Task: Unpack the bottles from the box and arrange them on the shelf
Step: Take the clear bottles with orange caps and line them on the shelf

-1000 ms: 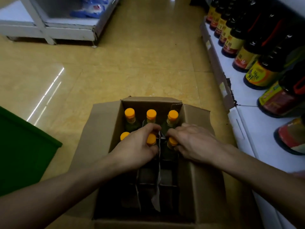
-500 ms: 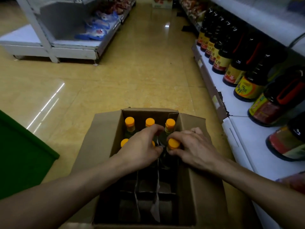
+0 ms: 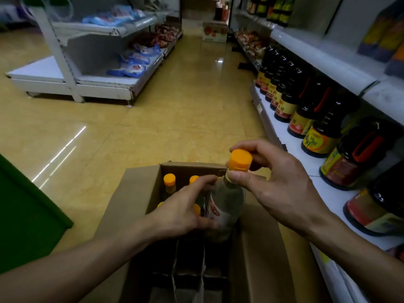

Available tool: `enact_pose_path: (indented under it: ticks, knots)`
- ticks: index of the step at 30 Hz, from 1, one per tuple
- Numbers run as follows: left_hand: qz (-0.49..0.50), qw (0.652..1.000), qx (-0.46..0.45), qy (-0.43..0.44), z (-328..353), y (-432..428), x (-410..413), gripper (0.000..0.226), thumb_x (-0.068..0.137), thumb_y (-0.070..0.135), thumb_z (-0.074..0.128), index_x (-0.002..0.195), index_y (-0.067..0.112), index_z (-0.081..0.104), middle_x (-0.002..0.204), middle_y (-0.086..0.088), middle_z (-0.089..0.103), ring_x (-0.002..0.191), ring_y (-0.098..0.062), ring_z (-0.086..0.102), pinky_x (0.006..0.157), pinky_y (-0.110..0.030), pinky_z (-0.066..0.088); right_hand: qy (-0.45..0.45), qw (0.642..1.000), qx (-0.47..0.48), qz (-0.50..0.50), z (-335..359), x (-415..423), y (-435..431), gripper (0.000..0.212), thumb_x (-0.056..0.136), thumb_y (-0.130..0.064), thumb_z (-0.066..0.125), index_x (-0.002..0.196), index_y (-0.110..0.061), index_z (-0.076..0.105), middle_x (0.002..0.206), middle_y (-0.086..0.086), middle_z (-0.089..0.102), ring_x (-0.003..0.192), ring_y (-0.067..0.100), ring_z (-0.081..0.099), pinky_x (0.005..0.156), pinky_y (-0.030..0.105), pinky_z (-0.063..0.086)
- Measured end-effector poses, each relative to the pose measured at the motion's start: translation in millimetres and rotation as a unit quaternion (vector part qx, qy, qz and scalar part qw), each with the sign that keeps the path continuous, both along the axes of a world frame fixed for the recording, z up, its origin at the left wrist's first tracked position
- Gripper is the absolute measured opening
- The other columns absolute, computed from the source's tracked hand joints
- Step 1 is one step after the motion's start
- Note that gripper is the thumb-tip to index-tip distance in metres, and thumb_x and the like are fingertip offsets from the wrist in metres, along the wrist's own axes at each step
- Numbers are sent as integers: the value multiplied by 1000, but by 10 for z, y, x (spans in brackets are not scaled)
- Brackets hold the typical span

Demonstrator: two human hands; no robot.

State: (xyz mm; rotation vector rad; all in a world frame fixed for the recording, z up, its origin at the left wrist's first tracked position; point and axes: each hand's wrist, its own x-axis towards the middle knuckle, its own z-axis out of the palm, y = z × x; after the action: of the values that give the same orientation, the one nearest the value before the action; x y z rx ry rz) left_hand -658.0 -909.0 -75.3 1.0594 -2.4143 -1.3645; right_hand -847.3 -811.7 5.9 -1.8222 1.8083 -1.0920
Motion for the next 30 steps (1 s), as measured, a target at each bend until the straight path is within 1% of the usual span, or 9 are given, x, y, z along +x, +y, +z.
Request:
enact_pose_path:
  ticks: [4,6,11,15,18,20,25,28,30]
  knots:
    - [-33,997,72,20,148,119,-28,89,80,31,86,144,51,28,131,27,54,118,13,53,84,-2,47,-73,996,-41,22,222,105,38,44,80,-46,72,122,-40,59,114,-17,71,111,-1,65,91,26,55]
    - [-30,993,102,45,210,169,-17,82,80,28,86,137,53,32,124,27,57,107,22,55,77,2,45,-107,992,-56,32,287,152,46,48,76,-50,70,121,-38,60,112,-15,73,111,1,67,93,29,57]
    - [4,980,166,106,271,294,11,78,78,24,88,131,54,39,120,30,64,107,20,58,83,-7,50,-144,987,-54,36,259,233,13,55,78,-58,64,129,-37,56,119,-17,71,114,-2,65,93,31,58]
    - [40,973,175,146,289,382,15,74,78,15,86,132,45,44,114,26,68,109,9,64,90,-17,56,-129,991,19,19,9,318,50,74,76,-76,56,142,-55,31,137,-30,51,126,-10,50,100,30,51]
    - [73,969,140,188,330,435,-13,66,82,2,80,131,33,48,105,28,68,103,9,65,79,-11,55,-139,989,52,9,-143,438,136,85,83,-58,70,148,-56,15,142,-23,48,129,-4,49,104,30,49]
    - [92,964,120,217,363,463,-50,67,81,3,81,130,33,48,106,27,68,103,8,66,77,-10,54,-153,988,38,-1,-160,445,152,81,86,-44,74,146,-54,21,131,-24,54,120,-7,55,97,23,53]
    - [93,962,122,224,455,385,-61,68,76,16,87,122,45,48,106,24,71,100,3,70,76,-16,59,-198,980,7,2,2,299,139,72,77,-46,77,139,-43,41,119,-17,69,108,-2,68,84,29,62]
    - [36,961,195,193,500,273,34,61,75,24,89,125,41,58,118,6,74,113,-16,71,100,-42,57,-256,966,-8,42,109,218,110,68,79,-40,80,138,-33,47,118,-17,70,109,3,69,84,25,61]
    - [0,952,244,187,502,254,89,56,78,22,86,126,35,62,123,-4,72,118,-24,68,107,-48,50,-306,949,-9,73,151,171,67,67,75,-32,78,136,-26,51,118,-8,73,113,13,70,87,29,60]
